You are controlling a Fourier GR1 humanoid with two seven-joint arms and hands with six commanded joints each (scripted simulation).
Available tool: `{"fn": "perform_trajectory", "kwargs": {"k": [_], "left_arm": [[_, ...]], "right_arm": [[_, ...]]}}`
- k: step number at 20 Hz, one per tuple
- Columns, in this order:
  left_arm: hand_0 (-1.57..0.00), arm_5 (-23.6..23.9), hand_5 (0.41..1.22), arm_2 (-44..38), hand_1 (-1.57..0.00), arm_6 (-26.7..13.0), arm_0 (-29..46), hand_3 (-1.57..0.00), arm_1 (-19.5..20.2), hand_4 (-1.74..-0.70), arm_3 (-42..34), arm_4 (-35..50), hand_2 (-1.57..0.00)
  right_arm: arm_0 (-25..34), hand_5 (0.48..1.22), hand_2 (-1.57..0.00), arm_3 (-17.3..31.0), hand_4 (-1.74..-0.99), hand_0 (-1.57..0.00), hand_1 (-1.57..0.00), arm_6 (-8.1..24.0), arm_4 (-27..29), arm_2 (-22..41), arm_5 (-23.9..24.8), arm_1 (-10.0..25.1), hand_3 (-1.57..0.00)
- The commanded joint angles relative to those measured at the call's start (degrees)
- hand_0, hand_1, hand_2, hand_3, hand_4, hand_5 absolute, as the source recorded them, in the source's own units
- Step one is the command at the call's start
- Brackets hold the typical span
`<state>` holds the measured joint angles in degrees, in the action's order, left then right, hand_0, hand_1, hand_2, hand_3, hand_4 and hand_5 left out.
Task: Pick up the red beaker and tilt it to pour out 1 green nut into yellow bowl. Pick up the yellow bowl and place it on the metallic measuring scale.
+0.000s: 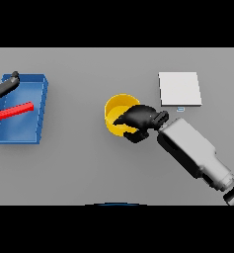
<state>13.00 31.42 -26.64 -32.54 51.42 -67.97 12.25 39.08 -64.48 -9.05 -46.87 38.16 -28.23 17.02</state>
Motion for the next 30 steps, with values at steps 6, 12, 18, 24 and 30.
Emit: {"fn": "perform_trajectory", "kwargs": {"k": [6, 12, 18, 24, 30], "left_arm": [[0.0, 0.52, 0.727, 0.23, 0.0, -1.47, 0.36, 0.0, 0.19, -0.8, -1.7, 0.23, 0.0], [0.0, 0.53, 0.725, 0.01, 0.0, -1.11, 0.6, 0.0, 0.14, -0.81, -1.52, 0.53, 0.0], [0.0, 1.08, 0.721, 0.4, 0.0, -1.88, 0.5, 0.0, 0.45, -0.8, -2.48, -0.08, 0.0], [0.0, 0.45, 0.723, 0.15, 0.0, -1.65, 0.46, 0.0, 0.64, -0.81, -2.46, 0.41, 0.0], [0.0, 0.73, 0.735, -0.22, 0.0, -1.02, 1.15, 0.0, 1.51, -0.81, -3.57, 0.51, 0.0]], "right_arm": [[-0.16, 1.154, -1.26, -1.13, -1.649, -1.29, -1.27, 1.66, 1.8, -0.02, -4.36, 0.99, -1.02], [-0.49, 1.203, -1.45, -2.69, -1.717, -1.5, -1.49, 3.07, 3.12, 0.32, -3.77, 1.71, -1.18], [0.98, 1.216, -1.51, -10.6, -1.731, -1.55, -1.55, 3.94, 6.76, -2.57, -8.26, 6.22, -1.38], [2.11, 1.219, -1.55, -15.97, -1.721, -1.57, -1.57, 9.39, 8.9, -6.19, -11.36, 9.33, -1.26], [2.6, 1.22, -1.57, -17.29, -1.72, -1.57, -1.57, 7.0, 8.58, -8.32, -9.99, 14.85, -1.32]]}}
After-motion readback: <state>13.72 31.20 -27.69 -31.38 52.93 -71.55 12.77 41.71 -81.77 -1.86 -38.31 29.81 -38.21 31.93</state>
